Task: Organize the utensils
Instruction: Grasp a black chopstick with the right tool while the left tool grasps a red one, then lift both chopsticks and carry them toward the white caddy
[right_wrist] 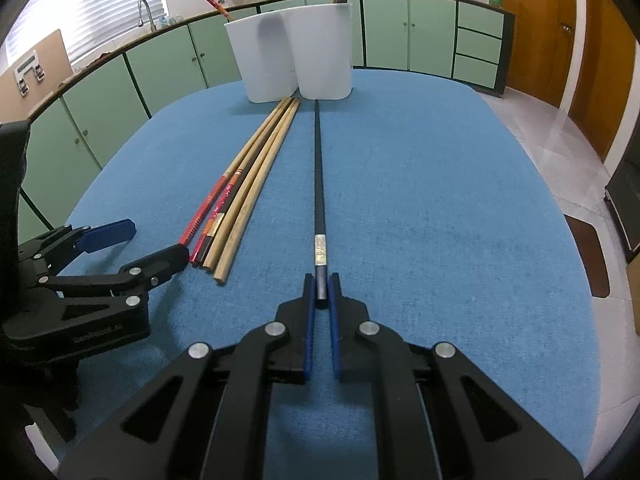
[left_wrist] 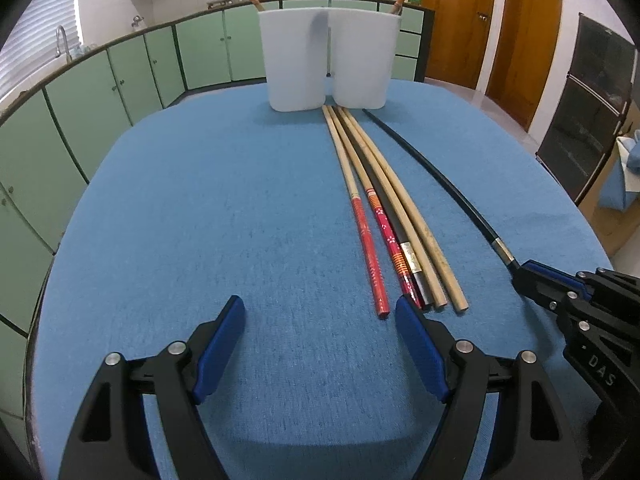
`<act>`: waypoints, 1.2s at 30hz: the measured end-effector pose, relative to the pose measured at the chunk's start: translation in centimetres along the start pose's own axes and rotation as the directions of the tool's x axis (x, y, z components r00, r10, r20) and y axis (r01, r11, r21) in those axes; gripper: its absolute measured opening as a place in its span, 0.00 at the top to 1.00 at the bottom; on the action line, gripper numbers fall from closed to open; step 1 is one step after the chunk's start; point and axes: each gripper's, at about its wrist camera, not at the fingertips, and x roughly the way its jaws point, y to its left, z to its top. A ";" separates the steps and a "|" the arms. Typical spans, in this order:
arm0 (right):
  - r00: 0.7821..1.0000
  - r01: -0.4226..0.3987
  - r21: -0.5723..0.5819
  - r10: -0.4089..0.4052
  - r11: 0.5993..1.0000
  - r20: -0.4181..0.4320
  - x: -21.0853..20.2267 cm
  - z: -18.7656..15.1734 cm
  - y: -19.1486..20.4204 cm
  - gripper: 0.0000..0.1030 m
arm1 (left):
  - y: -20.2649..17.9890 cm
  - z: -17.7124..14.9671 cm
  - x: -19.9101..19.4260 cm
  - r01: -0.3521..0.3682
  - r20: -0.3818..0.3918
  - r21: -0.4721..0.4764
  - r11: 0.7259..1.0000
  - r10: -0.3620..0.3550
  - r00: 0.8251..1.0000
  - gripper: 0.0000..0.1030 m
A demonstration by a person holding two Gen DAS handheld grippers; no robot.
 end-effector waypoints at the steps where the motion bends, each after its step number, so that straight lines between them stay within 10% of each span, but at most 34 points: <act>1: 1.000 -0.003 0.002 0.003 1.000 0.000 0.0 0.0 -0.1 0.94 | 0.0 0.0 0.0 -0.002 0.001 0.000 1.000 0.002 1.000 0.26; 17: 1.000 -0.014 0.008 0.014 1.000 0.000 0.1 -0.1 -0.4 0.93 | -2.0 0.0 -0.4 0.037 0.027 0.044 0.998 -0.038 0.999 0.93; 36: 0.994 -0.040 0.025 0.037 0.999 0.103 -3.6 1.4 -0.9 0.94 | -0.9 1.3 -5.4 0.021 0.144 0.013 1.000 -0.023 0.989 0.94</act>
